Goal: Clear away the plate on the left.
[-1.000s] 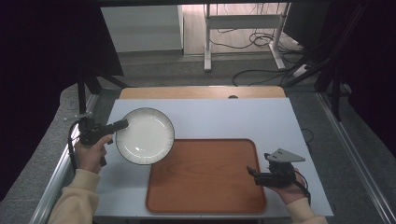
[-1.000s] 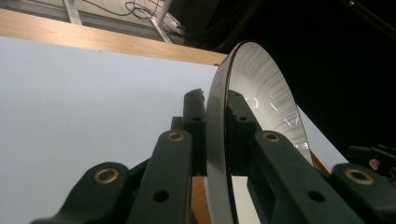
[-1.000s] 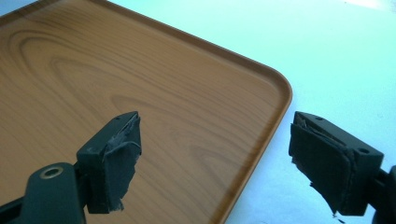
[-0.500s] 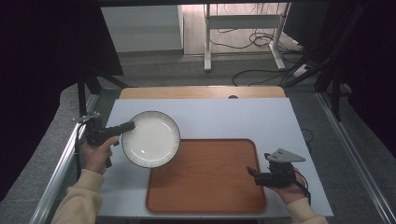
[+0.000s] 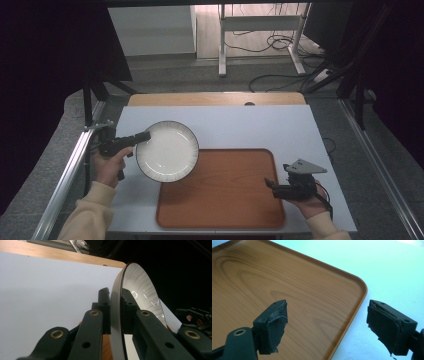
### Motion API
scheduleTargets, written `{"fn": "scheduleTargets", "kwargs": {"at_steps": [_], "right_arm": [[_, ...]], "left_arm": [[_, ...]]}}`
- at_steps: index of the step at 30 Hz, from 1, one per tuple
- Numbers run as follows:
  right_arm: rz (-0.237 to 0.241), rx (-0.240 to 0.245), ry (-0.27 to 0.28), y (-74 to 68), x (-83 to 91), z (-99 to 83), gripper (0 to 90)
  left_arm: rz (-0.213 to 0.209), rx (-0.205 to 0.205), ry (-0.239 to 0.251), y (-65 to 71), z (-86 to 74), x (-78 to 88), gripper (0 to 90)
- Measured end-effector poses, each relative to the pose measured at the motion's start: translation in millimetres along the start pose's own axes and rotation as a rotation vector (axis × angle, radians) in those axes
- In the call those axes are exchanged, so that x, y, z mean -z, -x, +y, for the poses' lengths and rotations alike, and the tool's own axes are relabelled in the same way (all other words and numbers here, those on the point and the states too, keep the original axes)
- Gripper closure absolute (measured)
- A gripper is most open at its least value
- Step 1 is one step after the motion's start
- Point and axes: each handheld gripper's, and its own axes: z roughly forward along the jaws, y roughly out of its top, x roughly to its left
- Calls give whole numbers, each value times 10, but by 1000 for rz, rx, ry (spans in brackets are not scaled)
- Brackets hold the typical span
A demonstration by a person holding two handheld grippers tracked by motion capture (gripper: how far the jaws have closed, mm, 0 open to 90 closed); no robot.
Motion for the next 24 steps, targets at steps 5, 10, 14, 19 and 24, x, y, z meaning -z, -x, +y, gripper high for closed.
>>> {"fn": "scheduleTargets", "kwargs": {"at_steps": [5, 10, 14, 19, 24], "right_arm": [[2, -2, 2, 0, 3, 0, 170], [2, -2, 3, 2, 6, 0, 170], [2, -1, 5, 6, 7, 0, 170], [2, 0, 9, 6, 12, 1, 170], [0, -1, 9, 8, 12, 2, 170]], "left_arm": [[-8, -10, -20, 56, -14, -58, 818], [-15, -21, -33, 123, -34, -129, 817], [-29, -25, -48, 149, -57, -180, 818], [-35, -51, -75, 225, -76, -257, 816], [-50, -54, -85, 275, -92, -310, 817]]}}
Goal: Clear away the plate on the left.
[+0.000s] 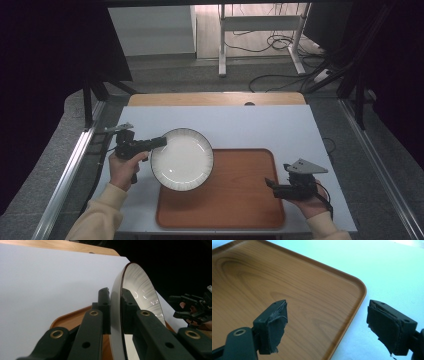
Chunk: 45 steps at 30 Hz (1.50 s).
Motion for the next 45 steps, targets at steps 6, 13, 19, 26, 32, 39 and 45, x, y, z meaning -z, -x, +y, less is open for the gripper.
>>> {"fn": "scheduleTargets", "kwargs": {"at_steps": [6, 13, 19, 26, 32, 39, 45], "right_arm": [[-1, 0, 1, 2, 4, 0, 170], [-2, 0, 1, 5, 5, 0, 170], [-1, 0, 4, 7, 7, 2, 170], [-3, 1, 1, 8, 2, 2, 170], [-6, -3, -1, 11, 1, 1, 170], [-8, -4, -2, 14, 1, 0, 170], [-8, -1, -6, 13, -5, 0, 170]], "left_arm": [[-14, -15, -19, 86, -12, -80, 816], [-34, -35, -43, 174, -25, -172, 817], [-49, -31, -59, 236, -49, -291, 816], [-62, -35, -76, 289, -72, -400, 815], [-77, -42, -105, 350, -125, -535, 814], [-89, -29, -130, 394, -189, -653, 813], [-99, -5, -154, 404, -272, -784, 813]]}}
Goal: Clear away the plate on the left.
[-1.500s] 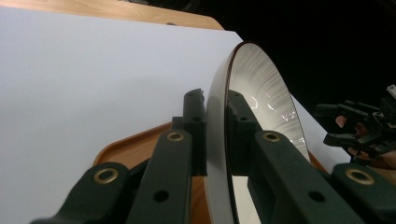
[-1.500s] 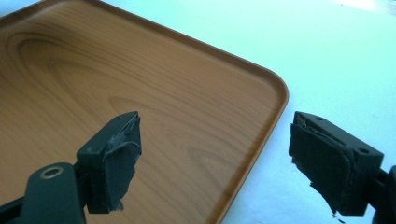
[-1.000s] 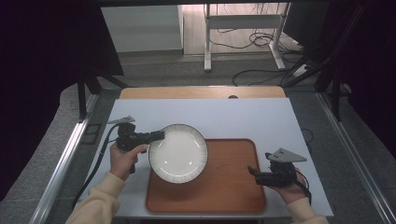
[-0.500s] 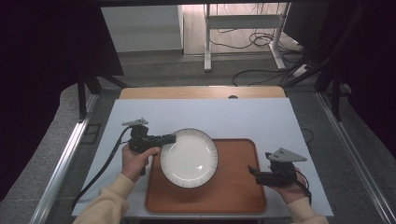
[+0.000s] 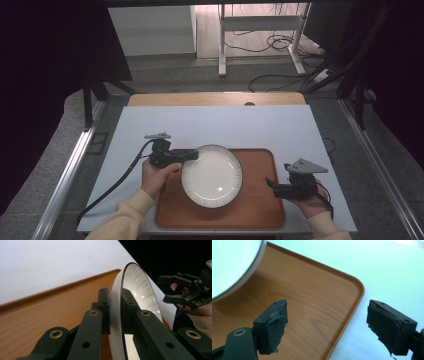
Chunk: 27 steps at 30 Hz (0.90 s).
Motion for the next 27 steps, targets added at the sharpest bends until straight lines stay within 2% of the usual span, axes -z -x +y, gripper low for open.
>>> {"fn": "scheduleTargets", "kwargs": {"at_steps": [5, 11, 15, 18, 21, 27], "right_arm": [[-10, -1, -4, -1, -5, -1, 170], [-12, -5, -4, 7, -4, -6, 170], [-12, -4, -4, 9, -3, -8, 170], [-12, -5, -6, 10, -5, -10, 170], [-12, -2, -7, 5, -8, -10, 170], [-12, -2, -7, 5, -5, -12, 170]], "left_arm": [[7, -5, -23, 8, -26, -82, 810], [12, 12, -80, -31, -120, -262, 809], [20, 21, -86, -53, -135, -299, 812], [37, 29, -96, -77, -138, -325, 820], [81, 29, -124, -124, -153, -366, 832], [108, 18, -165, -177, -163, -400, 838]]}}
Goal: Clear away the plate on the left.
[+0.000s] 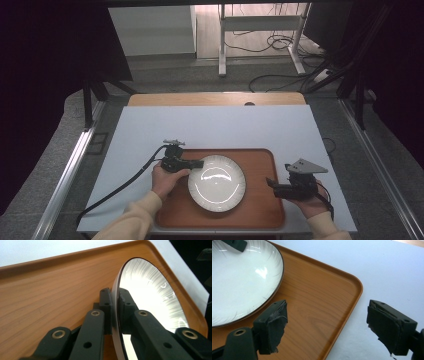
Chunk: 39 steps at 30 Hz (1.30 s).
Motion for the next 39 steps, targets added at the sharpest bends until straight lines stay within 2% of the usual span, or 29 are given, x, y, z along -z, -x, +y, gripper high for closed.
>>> {"fn": "scheduleTargets", "kwargs": {"at_steps": [5, 6, 10, 12, 15, 17, 18, 19, 20, 21, 22, 24, 27, 30, 32, 33, 35, 36, 37, 39], "right_arm": [[1, 4, -2, -5, -4, -2, 170], [1, 4, -2, -5, -4, -2, 170], [0, 4, -3, -2, -9, 1, 170], [1, 5, -3, -2, -9, 0, 170], [1, 7, -6, -2, -16, 0, 170], [2, 13, -7, -4, -27, 0, 170], [2, 14, -8, -5, -29, 1, 170], [1, 17, -8, -3, -33, 2, 170], [1, 18, -8, -1, -36, 2, 170], [1, 18, -8, -1, -36, 2, 170], [3, 17, -9, 1, -41, 2, 170], [6, 16, -11, 6, -49, 1, 169], [8, 14, -10, 3, -35, -10, 169], [7, 4, -2, 2, 0, -24, 170], [5, 5, 3, 12, 29, -43, 170], [2, 0, 3, 13, 41, -52, 169], [2, -1, 4, 22, 51, -62, 170], [0, -6, 5, 36, 71, -79, 170], [-2, -6, 7, 42, 78, -83, 170], [-1, -6, 9, 48, 85, -86, 170]], "left_arm": [[24, -30, -19, -5, -9, -11, 807], [39, -42, -25, -1, -15, -19, 807], [61, -57, -56, -10, -30, -48, 728], [47, -60, -46, -15, -15, -28, 697], [37, -61, -25, -5, 30, 32, 596], [67, -85, -7, 7, 47, 84, 529], [67, -85, -7, 7, 47, 84, 519], [96, -122, 3, 25, 58, 142, 505], [108, -142, 10, 37, 61, 170, 488], [108, -142, 10, 37, 61, 170, 465], [120, -164, 15, 51, 66, 211, 465], [143, -200, 23, 70, 68, 267, 370], [158, -211, 36, 94, 64, 318, 315], [149, -210, 55, 127, 60, 393, 296], [163, -236, 66, 177, 46, 510, 283], [163, -236, 66, 177, 46, 510, 277], [114, -200, 110, 165, 21, 627, 269], [125, -205, 119, 165, 10, 671, 268], [164, -238, 137, 169, -37, 788, 269], [166, -243, 141, 163, -57, 836, 270]]}}
